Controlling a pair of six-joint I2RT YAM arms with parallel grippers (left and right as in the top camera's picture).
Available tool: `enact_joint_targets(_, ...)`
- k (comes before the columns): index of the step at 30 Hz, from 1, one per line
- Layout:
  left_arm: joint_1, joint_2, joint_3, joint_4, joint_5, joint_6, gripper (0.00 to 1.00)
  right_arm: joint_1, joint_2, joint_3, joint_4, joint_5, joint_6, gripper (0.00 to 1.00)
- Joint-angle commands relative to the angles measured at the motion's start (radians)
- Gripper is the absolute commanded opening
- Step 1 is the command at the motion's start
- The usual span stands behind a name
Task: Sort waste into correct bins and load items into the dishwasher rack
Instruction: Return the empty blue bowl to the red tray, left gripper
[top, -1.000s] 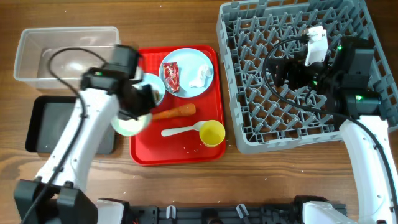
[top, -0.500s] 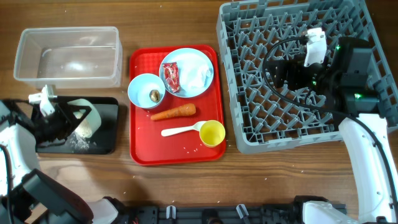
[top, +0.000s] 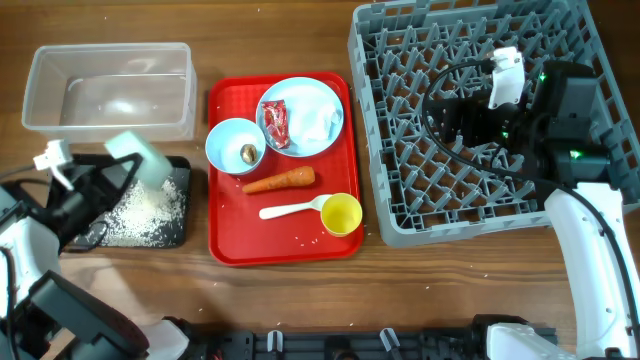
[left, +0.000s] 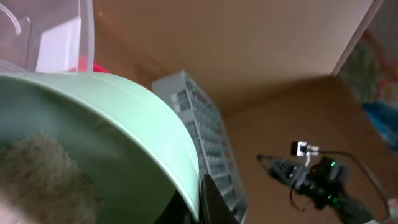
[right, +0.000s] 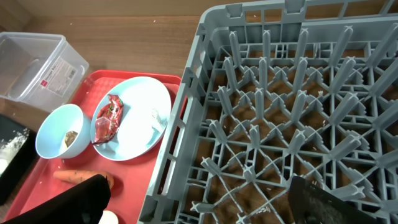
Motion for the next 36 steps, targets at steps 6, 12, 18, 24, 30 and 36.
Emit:
enact_joint_targets(6,0.103,-0.005,-0.006,-0.059,0.082,0.021,0.04,0.002,0.011,0.016,-0.001,0.008,-0.009,0.95)
enact_joint_targets(12,0.092,-0.015,-0.006,-0.077,0.006,0.051,0.04,0.003,0.011,0.016,0.000,0.008,-0.009,0.94)
enact_joint_targets(18,-0.478,-0.330,-0.003,-0.024,-0.607,-0.203,0.04,0.002,0.011,0.016,0.004,0.025,-0.010,0.94)
enact_joint_targets(24,-1.239,-0.268,-0.003,-0.034,-1.413,-0.627,0.04,0.002,0.011,0.016,0.002,0.028,-0.009,0.94)
enact_joint_targets(30,-1.374,-0.008,-0.003,-0.097,-1.550,-0.737,0.04,0.002,0.011,0.015,-0.002,0.044,-0.010,0.95)
enact_joint_targets(36,-1.374,0.040,0.071,-0.177,-1.535,-0.693,0.83,0.002,0.011,0.007,-0.001,0.061,-0.012,0.95)
